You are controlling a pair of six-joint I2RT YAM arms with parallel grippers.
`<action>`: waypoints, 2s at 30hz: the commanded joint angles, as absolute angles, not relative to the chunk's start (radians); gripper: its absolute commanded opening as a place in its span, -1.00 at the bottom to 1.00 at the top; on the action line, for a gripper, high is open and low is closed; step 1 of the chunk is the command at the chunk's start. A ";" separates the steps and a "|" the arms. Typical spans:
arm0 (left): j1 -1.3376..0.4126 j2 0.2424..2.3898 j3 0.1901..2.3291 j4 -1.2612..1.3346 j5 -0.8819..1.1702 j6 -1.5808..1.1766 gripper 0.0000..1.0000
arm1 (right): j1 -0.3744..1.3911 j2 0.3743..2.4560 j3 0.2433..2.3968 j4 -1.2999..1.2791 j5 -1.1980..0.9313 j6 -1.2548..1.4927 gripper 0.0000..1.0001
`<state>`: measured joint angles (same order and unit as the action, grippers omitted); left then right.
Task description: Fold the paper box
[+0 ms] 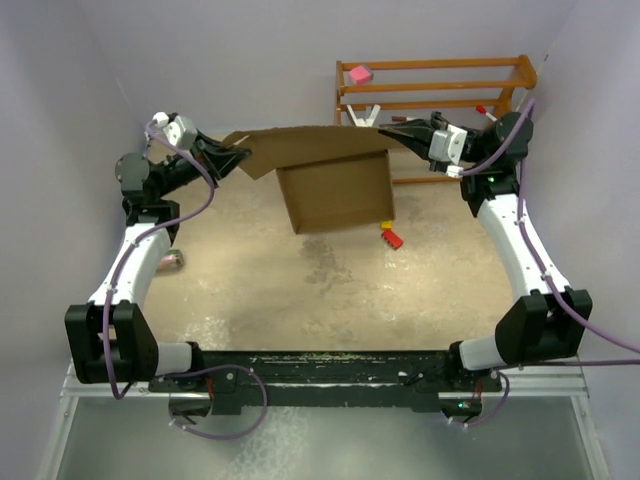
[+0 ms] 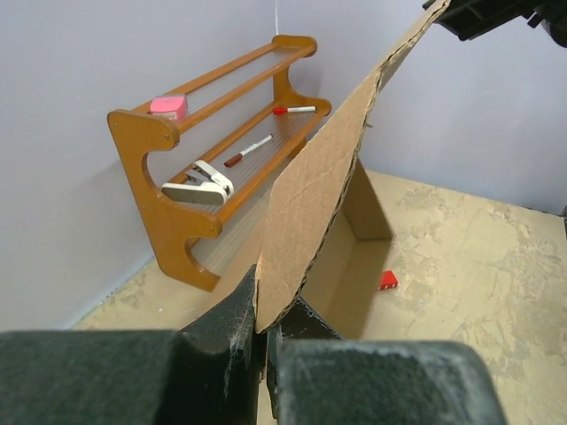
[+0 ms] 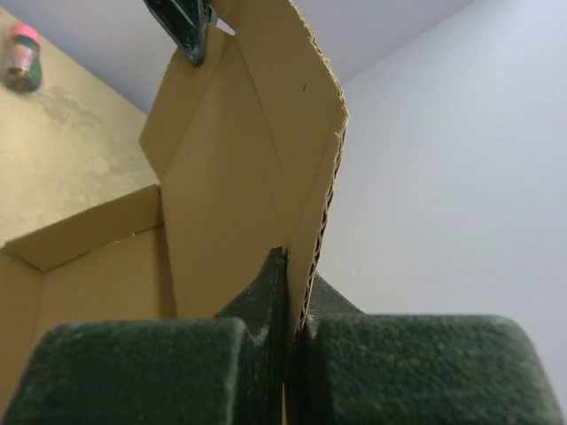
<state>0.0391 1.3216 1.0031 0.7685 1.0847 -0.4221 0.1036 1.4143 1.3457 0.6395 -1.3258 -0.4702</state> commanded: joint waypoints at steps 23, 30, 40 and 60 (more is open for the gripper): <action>0.032 1.289 1.015 0.671 1.133 -0.375 -0.90 | 0.111 1.414 1.351 0.773 -1.335 -0.485 -1.00; 0.031 1.334 1.012 0.686 1.128 -0.434 -0.89 | 0.111 1.392 1.364 0.553 -1.331 -0.485 -1.00; 0.032 1.323 0.997 0.681 1.133 -0.428 -0.82 | 0.110 1.423 1.391 0.460 -1.341 -0.485 -1.00; 0.042 1.288 1.014 0.496 0.950 -0.348 0.05 | 0.107 1.511 1.350 0.482 -1.092 -0.485 -1.00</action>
